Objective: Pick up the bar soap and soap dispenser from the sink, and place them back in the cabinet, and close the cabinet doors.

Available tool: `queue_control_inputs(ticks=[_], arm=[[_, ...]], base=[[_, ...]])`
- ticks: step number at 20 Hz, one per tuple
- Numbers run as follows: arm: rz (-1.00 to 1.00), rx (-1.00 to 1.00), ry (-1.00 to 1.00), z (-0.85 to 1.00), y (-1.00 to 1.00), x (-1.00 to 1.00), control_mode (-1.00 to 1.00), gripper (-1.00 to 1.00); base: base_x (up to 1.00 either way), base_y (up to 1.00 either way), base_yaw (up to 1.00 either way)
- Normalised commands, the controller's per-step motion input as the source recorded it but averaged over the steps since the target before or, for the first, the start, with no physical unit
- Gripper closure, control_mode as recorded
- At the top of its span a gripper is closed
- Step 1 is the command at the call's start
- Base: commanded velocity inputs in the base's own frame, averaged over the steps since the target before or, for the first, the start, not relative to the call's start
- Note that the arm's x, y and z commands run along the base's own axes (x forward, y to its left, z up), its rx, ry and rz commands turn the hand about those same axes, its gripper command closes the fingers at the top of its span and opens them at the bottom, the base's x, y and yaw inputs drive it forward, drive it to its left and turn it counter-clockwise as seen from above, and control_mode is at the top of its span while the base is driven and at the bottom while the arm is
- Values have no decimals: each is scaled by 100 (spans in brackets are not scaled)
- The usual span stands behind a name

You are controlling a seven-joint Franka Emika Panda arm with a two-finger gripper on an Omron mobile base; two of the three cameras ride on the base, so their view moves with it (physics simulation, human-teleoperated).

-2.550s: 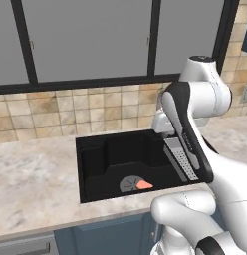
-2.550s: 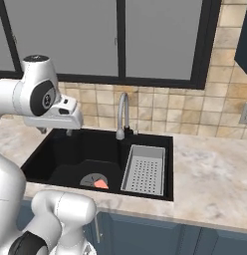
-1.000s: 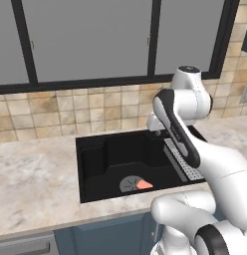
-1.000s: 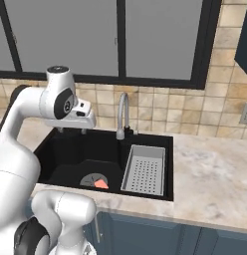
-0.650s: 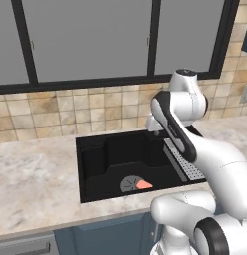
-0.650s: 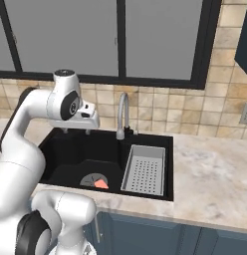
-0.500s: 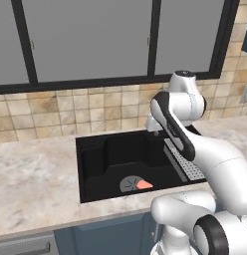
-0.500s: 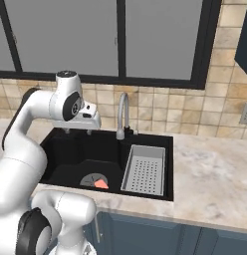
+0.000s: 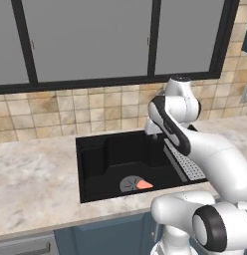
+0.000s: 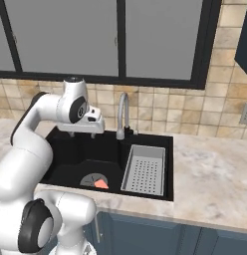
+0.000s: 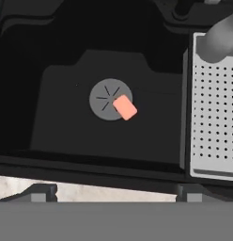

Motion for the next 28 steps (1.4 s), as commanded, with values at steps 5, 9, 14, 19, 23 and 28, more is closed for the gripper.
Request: queue_control_inputs(ticks=[5, 9, 14, 19, 23, 28], arm=[[4, 0, 2, -36, -7, 4, -100, -100], [7, 0, 0, -36, -4, 0, -100, -100], [13, 0, 1, -34, -2, 0, -100, -100], [17, 0, 3, -24, 0, 3, -100, -100], [16, 0, 3, -20, 0, 8, -100, -100], [17, 0, 5, -18, 0, 16, -100, -100]], base=[[0, 0, 0], [0, 0, 0], [0, 0, 0], [0, 0, 0], [0, 0, 0], [0, 0, 0]])
